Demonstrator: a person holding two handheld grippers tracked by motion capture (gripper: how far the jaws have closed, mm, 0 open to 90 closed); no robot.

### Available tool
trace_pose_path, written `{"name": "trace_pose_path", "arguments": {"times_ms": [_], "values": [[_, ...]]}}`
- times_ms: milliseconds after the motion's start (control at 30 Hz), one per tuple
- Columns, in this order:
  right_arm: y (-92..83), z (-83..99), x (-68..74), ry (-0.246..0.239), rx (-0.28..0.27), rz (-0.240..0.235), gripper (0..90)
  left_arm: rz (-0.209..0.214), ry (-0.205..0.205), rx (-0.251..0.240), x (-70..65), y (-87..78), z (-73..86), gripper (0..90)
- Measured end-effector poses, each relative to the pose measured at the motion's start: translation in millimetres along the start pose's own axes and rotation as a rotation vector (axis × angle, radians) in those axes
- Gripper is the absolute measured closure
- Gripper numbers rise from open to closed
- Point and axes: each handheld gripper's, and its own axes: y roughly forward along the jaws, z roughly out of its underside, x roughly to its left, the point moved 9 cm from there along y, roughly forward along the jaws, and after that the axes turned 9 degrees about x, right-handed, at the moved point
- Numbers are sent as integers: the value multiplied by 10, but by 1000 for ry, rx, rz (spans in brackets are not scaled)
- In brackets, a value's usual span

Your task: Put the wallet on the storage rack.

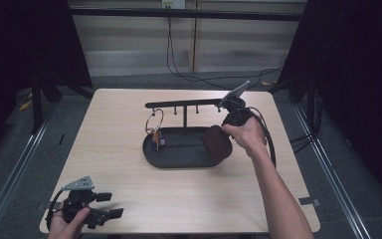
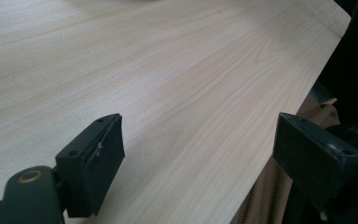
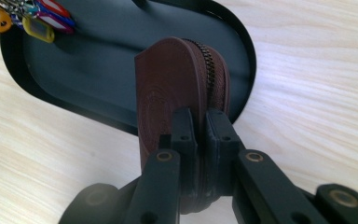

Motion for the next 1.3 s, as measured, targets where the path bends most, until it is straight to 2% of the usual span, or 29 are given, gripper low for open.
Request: {"name": "trace_pose_path", "arguments": {"times_ms": [133,300,400,733,1133,1300], "values": [[59,-26,-4,9,3,-27,831,-1,3,2,0,2,0,164],[108,-71,-50,38,-30,-73,832,4,-2,1,-3,-5,1,164],[162,-95,-77,44,-42,-65,832,2,0,2,3,0,1,163],[387,-168,-92,71,-64,-86,832,4,-4,3,3,-6,6,164],[593,-149,-203,116,-122,-160,827,7,2,10,0,6,7,164],[633,-166,-200,115,-129,-154,812,8,1,0,-2,-11,1,164]]}}
